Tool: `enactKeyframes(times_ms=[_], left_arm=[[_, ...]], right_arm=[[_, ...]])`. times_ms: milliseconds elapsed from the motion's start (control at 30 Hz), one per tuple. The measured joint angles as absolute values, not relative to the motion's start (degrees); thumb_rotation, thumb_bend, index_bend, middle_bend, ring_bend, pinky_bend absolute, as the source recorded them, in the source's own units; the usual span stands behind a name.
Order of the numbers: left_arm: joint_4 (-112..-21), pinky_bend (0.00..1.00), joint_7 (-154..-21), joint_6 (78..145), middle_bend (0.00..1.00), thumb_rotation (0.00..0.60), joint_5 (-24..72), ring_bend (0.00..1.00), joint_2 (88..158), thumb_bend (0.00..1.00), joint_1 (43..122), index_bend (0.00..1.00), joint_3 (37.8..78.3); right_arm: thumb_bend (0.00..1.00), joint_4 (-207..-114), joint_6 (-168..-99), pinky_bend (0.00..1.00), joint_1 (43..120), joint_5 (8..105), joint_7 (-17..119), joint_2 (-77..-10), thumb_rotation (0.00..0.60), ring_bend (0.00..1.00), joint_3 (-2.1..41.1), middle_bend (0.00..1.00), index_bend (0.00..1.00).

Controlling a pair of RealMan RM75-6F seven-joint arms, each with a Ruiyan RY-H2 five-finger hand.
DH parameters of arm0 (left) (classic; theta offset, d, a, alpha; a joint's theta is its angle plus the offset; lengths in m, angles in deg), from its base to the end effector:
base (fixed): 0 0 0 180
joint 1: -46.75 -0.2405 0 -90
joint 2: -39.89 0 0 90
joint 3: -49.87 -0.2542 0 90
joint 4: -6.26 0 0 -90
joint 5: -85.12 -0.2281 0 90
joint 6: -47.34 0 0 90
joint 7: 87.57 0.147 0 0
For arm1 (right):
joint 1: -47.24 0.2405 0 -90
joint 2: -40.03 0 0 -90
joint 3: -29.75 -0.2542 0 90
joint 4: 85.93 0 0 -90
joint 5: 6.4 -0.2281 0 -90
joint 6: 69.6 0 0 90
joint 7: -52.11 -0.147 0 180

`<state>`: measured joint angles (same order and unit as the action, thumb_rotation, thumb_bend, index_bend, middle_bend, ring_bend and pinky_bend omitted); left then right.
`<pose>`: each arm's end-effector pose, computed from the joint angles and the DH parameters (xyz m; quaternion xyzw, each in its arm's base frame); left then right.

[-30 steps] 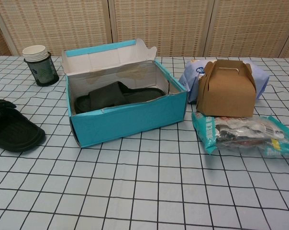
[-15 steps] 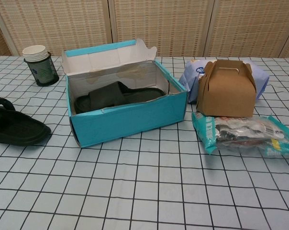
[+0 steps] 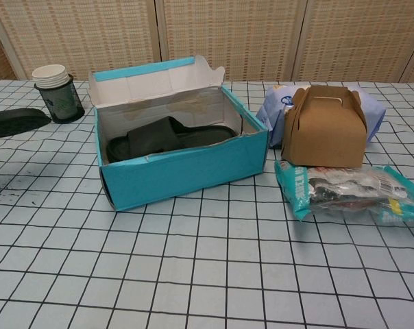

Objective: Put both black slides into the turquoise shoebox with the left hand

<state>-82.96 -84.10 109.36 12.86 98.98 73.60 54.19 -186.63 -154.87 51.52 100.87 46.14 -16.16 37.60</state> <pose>-0.2934 0.3118 0.1478 -0.6810 -0.3707 -0.3020 0.5546 -0.2662 -0.1277 0.1298 0.6963 -0.4063 0.4159 0.4208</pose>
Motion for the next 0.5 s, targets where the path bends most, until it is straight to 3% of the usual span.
enactKeyframes(times_ms=[167,500], left_arm=[[-85.4,0.66,-85.0,110.5,0.78,0.6,12.8,0.67,98.2,0.84,73.4,0.61,55.8],[-88.7,0.69,-91.1,115.5,0.83,0.6,9.8,0.7,98.9,0.93,73.3,0.63,59.3]], right_arm=[[0.17,-186.0,-154.3,0.0,51.8,100.4,45.6,-16.5,0.6,0.0,37.7,0.0,0.0],[0.17,-184.4,-152.5,0.0,52.5,99.0,44.3,-17.5,0.6,0.0,37.9,0.0,0.0]])
